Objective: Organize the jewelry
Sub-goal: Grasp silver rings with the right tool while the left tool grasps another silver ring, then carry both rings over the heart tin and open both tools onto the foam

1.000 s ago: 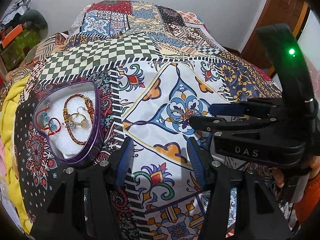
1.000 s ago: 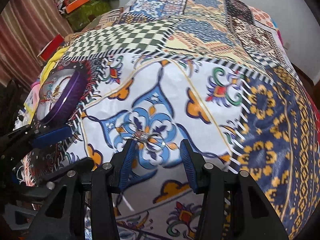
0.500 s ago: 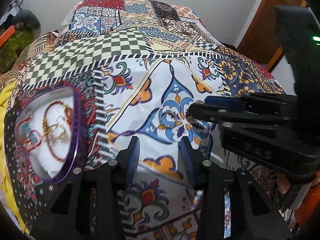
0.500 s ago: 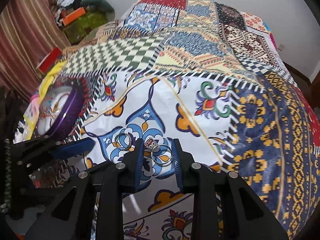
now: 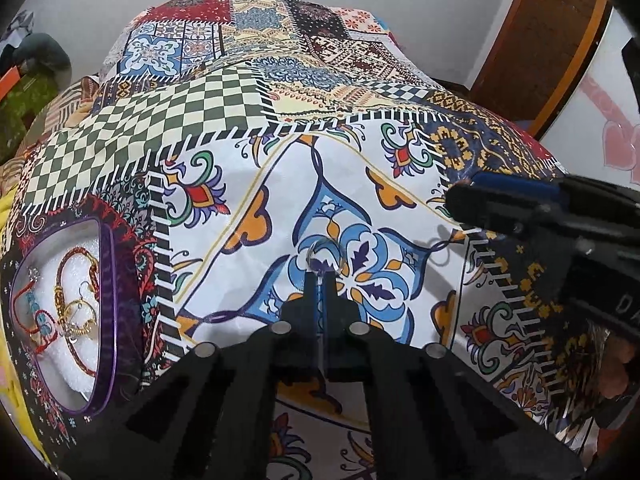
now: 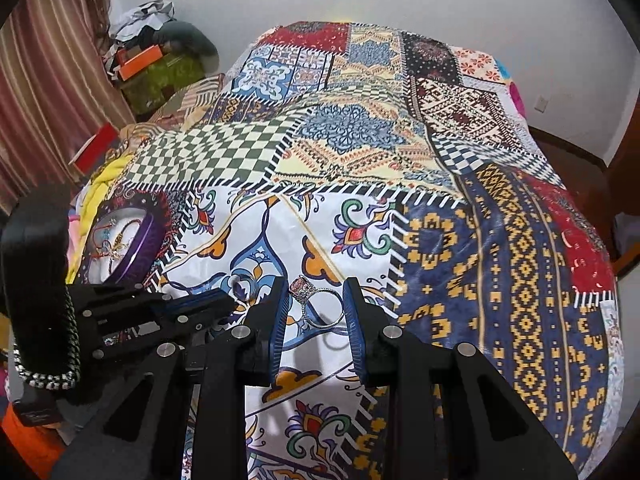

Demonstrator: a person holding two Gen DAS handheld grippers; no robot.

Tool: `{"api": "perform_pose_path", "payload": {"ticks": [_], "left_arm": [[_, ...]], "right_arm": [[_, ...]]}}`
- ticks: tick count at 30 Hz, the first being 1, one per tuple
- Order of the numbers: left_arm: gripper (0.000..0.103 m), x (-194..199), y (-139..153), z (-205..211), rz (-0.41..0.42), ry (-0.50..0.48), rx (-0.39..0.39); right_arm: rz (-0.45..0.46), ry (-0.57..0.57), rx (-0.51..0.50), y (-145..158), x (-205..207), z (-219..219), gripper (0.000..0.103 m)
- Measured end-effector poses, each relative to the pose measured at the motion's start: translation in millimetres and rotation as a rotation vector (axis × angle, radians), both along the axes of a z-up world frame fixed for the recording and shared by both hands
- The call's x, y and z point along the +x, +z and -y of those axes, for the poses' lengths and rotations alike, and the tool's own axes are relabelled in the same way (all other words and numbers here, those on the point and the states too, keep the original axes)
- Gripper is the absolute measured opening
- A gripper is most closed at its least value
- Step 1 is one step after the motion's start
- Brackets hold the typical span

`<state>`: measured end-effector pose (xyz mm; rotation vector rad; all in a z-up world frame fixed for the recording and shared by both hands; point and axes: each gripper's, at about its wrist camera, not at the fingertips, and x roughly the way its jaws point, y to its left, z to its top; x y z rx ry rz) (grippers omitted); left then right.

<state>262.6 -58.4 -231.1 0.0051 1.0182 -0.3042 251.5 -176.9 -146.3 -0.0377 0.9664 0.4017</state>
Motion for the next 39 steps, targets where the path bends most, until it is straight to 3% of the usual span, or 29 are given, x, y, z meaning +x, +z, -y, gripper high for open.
{"api": "perform_pose_path", "payload": {"ticks": [7, 12, 15, 22, 24, 25, 32, 39], "left_arm": [[0.002, -7.6, 6.5, -3.3, -0.01, -0.008, 0.006], [0.027, -8.2, 6.3, 5.4, -0.003, -0.016, 0.041], [0.034, -4.1, 1.7, 9.9, -0.018, -0.016, 0.038], [0.034, 6.5, -1.5, 22.2, 0.009, -0.026, 0.077], [0.021, 7.3, -1.4, 24.5, 0.023, -0.023, 0.109], [0.021, 7.2, -1.3, 25.0, 0.026, -0.025, 0.117], [0.021, 0.4, 7.1, 16.2, 0.043, -0.006, 0.095], [0.021, -14.7, 36.5, -3.8, 0.104, 0.028, 0.079]], "right_arm": [[0.031, -0.004, 0.018, 12.3, -7.3, 2.4, 0.025], [0.038, -0.007, 0.031, 16.8, -9.6, 5.5, 0.025], [0.044, -0.008, 0.028, 17.0, -11.4, 8.2, 0.025], [0.041, -0.028, 0.035, 15.4, -9.9, 18.5, 0.025], [0.04, -0.031, 0.036, 15.2, -10.0, 20.0, 0.025], [0.041, -0.031, 0.036, 15.3, -10.1, 20.4, 0.025], [0.052, -0.023, 0.037, 20.9, -13.0, 18.4, 0.025], [0.087, -0.004, 0.038, 36.5, -19.3, 4.3, 0.025]]}}
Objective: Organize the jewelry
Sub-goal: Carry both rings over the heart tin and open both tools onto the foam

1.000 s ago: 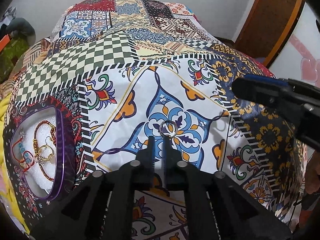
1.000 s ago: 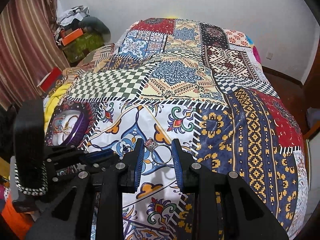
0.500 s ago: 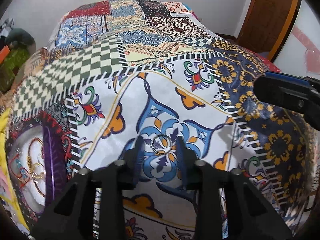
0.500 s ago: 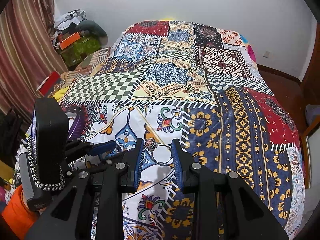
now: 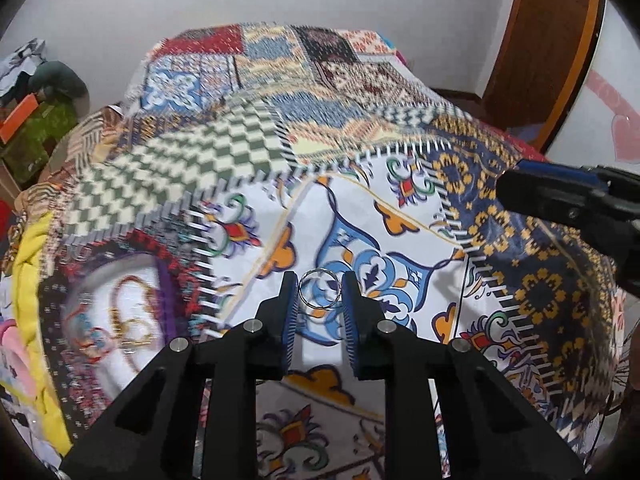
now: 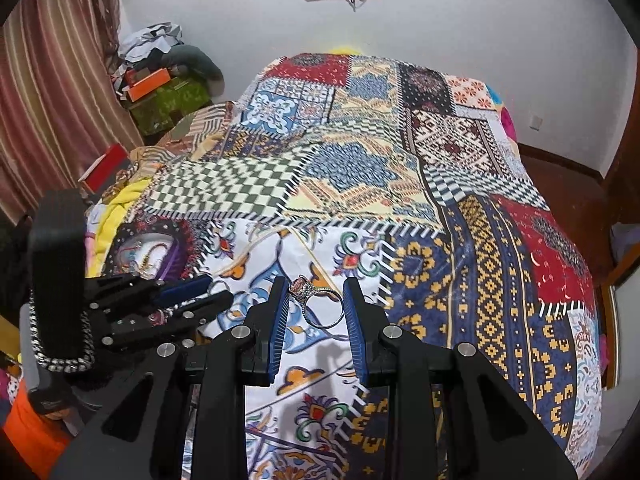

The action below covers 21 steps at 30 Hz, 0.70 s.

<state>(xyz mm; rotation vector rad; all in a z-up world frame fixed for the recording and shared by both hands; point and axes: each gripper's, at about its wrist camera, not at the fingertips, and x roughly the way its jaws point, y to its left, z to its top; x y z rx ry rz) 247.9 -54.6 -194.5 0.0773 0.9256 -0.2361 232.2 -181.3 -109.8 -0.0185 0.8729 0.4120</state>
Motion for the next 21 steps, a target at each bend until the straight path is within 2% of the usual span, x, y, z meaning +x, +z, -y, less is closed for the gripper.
{"api": "perform_pose_path", "payload": {"ticks": [13, 21], "left_arm": [[0.021, -43.3, 83.4, -75.4, 0.203, 0.134, -0.045], [0.021, -73.1, 115.2, -121.5, 0.299, 0.212, -0.059]], "right_arm": [[0.086, 0.078, 0.034, 37.3, -13.2, -46.3, 0.025], [0.122, 0.165, 0.041, 48.4, -17.4, -90.8, 0.025]]}}
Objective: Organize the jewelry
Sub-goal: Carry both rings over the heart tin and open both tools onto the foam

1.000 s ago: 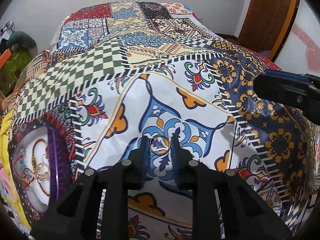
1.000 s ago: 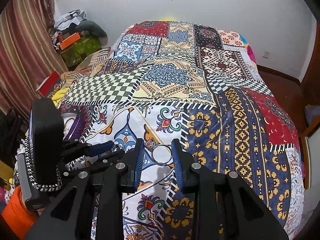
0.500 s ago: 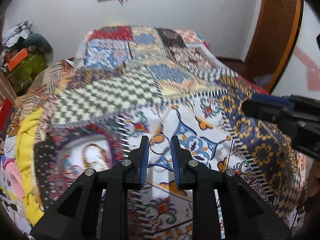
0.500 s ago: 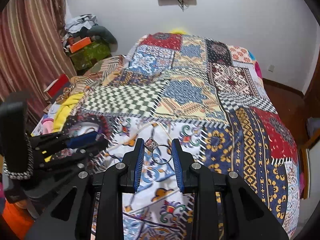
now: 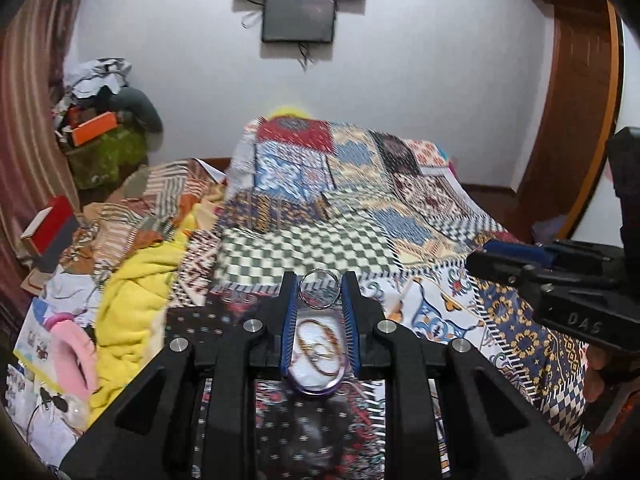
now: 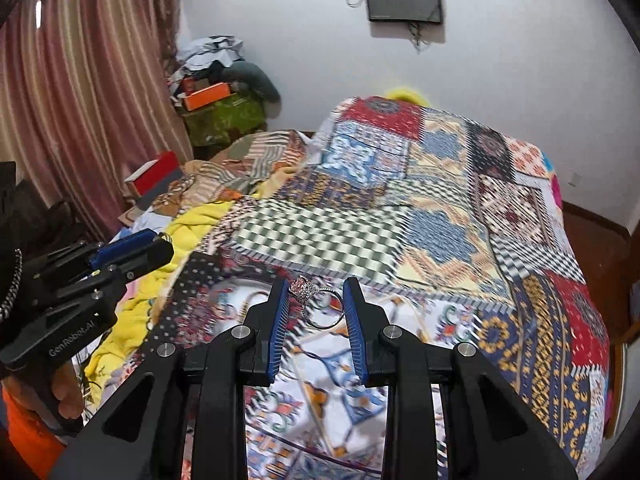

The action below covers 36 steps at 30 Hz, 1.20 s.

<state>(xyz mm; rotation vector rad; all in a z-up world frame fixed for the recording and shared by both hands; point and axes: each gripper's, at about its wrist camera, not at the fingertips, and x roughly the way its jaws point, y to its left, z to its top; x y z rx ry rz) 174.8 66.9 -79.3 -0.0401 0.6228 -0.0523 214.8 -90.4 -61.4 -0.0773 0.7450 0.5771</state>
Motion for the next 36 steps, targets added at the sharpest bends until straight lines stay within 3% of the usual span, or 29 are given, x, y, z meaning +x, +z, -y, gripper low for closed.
{"api": "perform_pose_path", "payload": {"ticks": [8, 36], "left_arm": [[0.021, -4.3, -1.3, -24.5, 0.012, 0.032, -0.012], [0.021, 59.2, -95.1, -47.6, -0.183, -0.007, -0.129]], "right_arm": [[-0.008, 0.073, -0.012, -10.1, 2.8, -36.8, 0.025], [-0.15, 0.141, -0.136, -89.1, 41.4, -84.7, 0.025]]}}
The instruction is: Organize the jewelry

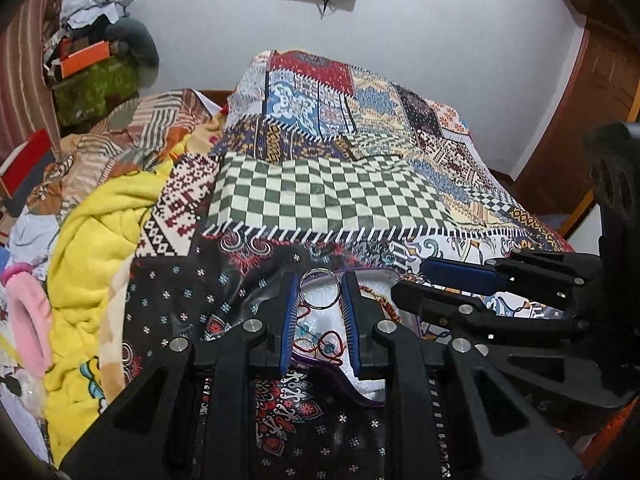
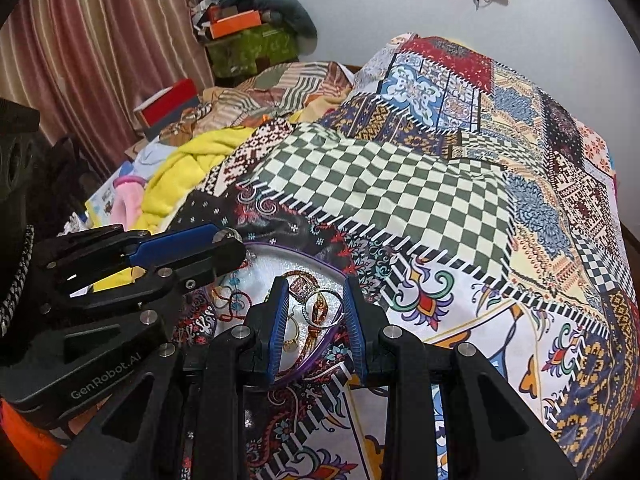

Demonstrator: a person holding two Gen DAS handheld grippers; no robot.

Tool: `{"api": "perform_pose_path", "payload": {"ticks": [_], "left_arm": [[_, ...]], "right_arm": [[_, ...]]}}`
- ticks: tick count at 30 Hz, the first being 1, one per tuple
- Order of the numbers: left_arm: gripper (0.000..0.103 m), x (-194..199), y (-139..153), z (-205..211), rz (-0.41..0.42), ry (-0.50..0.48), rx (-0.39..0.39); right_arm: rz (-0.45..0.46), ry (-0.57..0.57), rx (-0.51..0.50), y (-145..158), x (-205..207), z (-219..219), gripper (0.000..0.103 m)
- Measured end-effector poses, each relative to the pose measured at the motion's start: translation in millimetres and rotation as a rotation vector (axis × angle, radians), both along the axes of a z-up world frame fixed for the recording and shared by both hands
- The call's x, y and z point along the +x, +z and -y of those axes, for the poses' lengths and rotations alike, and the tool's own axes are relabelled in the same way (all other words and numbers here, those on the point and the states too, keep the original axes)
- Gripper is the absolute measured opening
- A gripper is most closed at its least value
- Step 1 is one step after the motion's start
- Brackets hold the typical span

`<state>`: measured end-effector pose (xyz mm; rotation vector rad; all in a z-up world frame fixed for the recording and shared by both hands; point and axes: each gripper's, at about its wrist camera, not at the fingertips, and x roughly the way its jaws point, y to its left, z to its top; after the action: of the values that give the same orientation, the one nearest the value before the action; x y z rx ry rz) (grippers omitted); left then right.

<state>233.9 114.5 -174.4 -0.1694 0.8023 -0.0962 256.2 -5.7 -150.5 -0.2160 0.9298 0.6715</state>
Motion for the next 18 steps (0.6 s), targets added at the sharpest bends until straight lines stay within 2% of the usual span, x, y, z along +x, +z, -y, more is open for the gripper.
{"api": "perform_pose_path", "payload": {"ticks": [7, 18], "left_arm": [[0.021, 3.0, -7.5, -3.9, -0.022, 0.012, -0.005], [0.021, 0.0, 0.8, -13.0, -0.017, 0.047, -0.006]], "right_arm": [[-0.016, 0.019, -0.018, -9.1, 1.4, -3.7, 0.025], [-0.035, 0.054, -0.034, -13.1, -1.3, -11.6, 0.025]]}}
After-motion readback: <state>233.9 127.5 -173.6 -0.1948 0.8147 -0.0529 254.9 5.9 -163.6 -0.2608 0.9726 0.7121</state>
